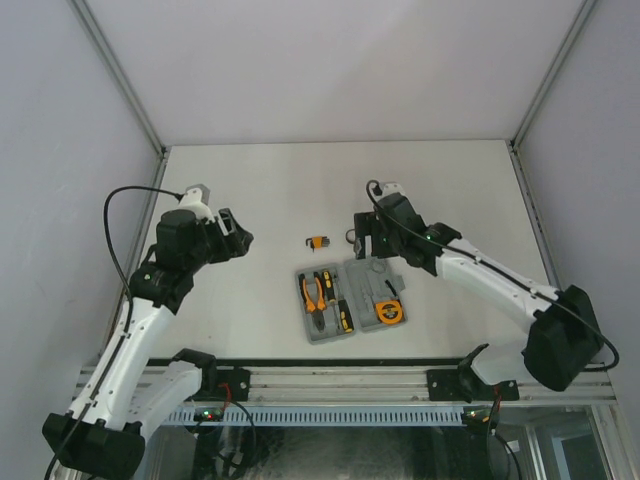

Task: Sort the tools into containers
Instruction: Pick up the engineering item from the center of the board.

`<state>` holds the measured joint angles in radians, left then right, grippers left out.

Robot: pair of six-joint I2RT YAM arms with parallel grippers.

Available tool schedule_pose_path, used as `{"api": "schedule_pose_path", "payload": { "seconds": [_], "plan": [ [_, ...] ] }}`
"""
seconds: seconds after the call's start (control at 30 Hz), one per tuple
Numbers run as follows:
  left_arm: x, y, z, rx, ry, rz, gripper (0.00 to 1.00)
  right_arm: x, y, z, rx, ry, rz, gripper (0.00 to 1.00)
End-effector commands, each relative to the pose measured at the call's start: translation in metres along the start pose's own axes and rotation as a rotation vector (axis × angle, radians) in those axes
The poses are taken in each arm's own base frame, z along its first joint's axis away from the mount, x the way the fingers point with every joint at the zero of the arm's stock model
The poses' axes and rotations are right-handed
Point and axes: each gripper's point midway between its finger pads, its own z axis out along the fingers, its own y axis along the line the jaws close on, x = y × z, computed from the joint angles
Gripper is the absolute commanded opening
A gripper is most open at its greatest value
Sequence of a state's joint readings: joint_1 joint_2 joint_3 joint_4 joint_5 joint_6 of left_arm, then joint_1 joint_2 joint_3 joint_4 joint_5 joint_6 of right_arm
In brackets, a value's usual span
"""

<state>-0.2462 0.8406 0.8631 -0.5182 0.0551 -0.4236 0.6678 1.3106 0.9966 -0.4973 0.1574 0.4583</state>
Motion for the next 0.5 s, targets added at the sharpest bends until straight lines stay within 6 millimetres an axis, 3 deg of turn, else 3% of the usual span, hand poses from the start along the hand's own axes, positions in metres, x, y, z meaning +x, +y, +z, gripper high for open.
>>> {"api": "schedule_pose_path", "payload": {
  "seconds": [0.0, 0.2, 0.33, 0.47],
  "plan": [
    [0.004, 0.007, -0.002, -0.001, -0.003, -0.001, 0.72, -0.034, 0.014, 0.017, -0.031, -0.032, -0.042, 0.82],
    [-0.005, 0.012, -0.008, -0.024, -0.046, 0.000, 0.71, -0.053, 0.016, 0.052, -0.031, 0.003, -0.041, 0.82],
    [-0.012, 0.003, -0.016, 0.030, -0.100, 0.007, 0.73, -0.069, 0.017, 0.073, -0.028, 0.019, -0.033, 0.82],
    [-0.018, -0.005, -0.024, 0.077, -0.145, 0.021, 0.77, -0.072, 0.014, 0.093, -0.004, 0.056, -0.035, 0.82]
  ]
}}
